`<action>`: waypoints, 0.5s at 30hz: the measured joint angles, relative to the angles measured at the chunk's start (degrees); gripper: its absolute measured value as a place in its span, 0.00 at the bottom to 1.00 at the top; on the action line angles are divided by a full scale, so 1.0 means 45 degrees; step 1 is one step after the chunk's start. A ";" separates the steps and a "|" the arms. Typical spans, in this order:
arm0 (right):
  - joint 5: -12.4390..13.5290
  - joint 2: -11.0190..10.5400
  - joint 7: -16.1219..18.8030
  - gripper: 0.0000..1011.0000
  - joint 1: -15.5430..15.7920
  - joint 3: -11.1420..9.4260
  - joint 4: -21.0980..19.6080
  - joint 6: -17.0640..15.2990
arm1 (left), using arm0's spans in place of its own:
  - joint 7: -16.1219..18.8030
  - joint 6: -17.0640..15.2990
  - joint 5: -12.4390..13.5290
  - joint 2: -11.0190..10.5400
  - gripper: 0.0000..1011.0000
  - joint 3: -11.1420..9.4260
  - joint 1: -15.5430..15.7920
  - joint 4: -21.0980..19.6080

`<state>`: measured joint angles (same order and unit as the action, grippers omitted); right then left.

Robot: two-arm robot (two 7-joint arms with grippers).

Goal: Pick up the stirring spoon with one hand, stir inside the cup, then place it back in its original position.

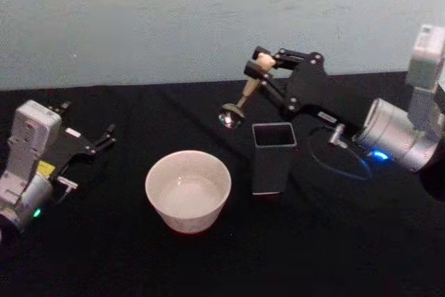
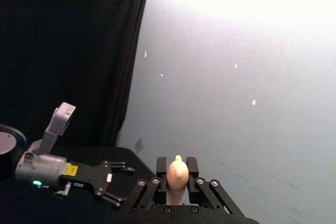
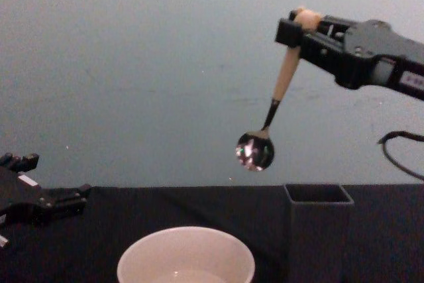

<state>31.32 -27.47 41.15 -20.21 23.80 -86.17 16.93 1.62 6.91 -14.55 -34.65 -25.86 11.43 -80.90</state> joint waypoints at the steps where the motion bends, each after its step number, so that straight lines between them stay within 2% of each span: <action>1: 0.0034 -0.0056 -0.0012 0.21 0.0051 -0.0060 -0.0049 -0.0001 | -0.0001 0.0000 0.0000 0.0001 0.99 0.0000 0.0000 0.0000; 9: 0.0308 -0.0636 -0.0186 0.21 0.0622 -0.0666 -0.0396 -0.0001 | 0.0000 0.0000 0.0000 0.0000 0.99 0.0000 0.0000 0.0000; 15: 0.0331 -0.0924 -0.0197 0.21 0.0931 -0.0914 -0.0442 0.0004 | 0.0000 0.0000 0.0000 0.0000 0.99 0.0000 0.0000 0.0000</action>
<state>32.81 -31.62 40.26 -16.02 19.69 -88.16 16.95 1.62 6.91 -14.55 -34.65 -25.86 11.43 -80.90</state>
